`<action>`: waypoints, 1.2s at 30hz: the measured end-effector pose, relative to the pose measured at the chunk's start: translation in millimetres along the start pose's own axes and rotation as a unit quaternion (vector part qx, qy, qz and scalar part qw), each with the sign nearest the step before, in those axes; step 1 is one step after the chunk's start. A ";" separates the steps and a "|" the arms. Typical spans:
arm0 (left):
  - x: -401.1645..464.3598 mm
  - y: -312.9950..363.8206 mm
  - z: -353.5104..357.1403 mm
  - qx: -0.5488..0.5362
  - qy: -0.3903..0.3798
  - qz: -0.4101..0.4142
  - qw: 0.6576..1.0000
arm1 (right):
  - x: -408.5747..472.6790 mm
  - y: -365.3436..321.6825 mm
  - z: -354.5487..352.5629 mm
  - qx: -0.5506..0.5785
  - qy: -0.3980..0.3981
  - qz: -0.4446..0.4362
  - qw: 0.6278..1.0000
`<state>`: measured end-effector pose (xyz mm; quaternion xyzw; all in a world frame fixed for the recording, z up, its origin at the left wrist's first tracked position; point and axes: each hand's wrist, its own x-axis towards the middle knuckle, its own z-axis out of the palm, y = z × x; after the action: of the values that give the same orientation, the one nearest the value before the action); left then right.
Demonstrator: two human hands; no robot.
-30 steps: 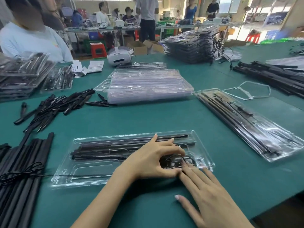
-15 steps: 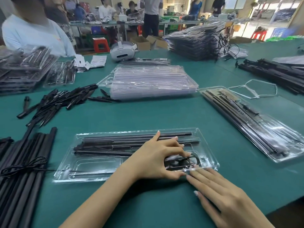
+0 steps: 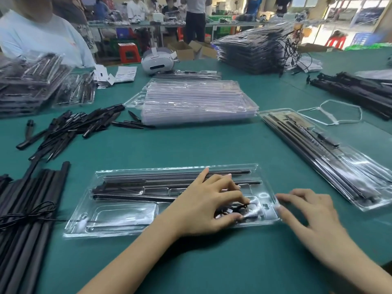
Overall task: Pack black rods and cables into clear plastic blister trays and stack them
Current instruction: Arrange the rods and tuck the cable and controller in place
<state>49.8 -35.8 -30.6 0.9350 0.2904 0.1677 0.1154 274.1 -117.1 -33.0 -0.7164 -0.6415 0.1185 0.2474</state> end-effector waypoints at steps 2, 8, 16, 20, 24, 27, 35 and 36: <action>-0.6 0.3 -0.3 -0.021 0.006 -0.004 1.000 | 5.5 -6.3 2.5 0.064 -0.059 0.034 0.996; -1.0 -1.8 -3.7 -0.043 0.018 -0.003 0.999 | 28.3 -11.0 -10.8 0.364 -0.150 0.221 0.892; 4.5 -7.0 2.8 0.085 -0.091 -0.045 0.991 | 50.3 -9.0 -15.8 0.404 -0.250 0.256 0.842; 3.3 -8.5 4.0 0.085 -0.086 -0.044 0.992 | 58.9 -12.7 -20.8 0.320 -0.322 0.202 0.868; 2.3 -7.8 8.5 0.089 -0.093 -0.042 0.991 | 64.8 -15.2 -22.3 0.111 -0.342 0.095 0.928; 2.5 -7.3 7.2 0.068 -0.104 -0.035 0.992 | 76.1 -15.3 -30.0 -0.072 -0.342 0.041 0.936; 1.9 -7.1 7.7 0.060 -0.102 -0.024 0.993 | 98.7 -20.7 -29.9 -0.095 -0.478 0.140 0.862; 2.2 -7.4 8.2 0.058 -0.100 -0.023 0.993 | 100.7 -22.5 -29.4 -0.103 -0.482 0.146 0.858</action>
<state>50.9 -29.5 -40.0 0.9451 0.3085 0.0531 0.0932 284.1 -23.3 18.3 -0.6763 -0.5770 0.4175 -0.1882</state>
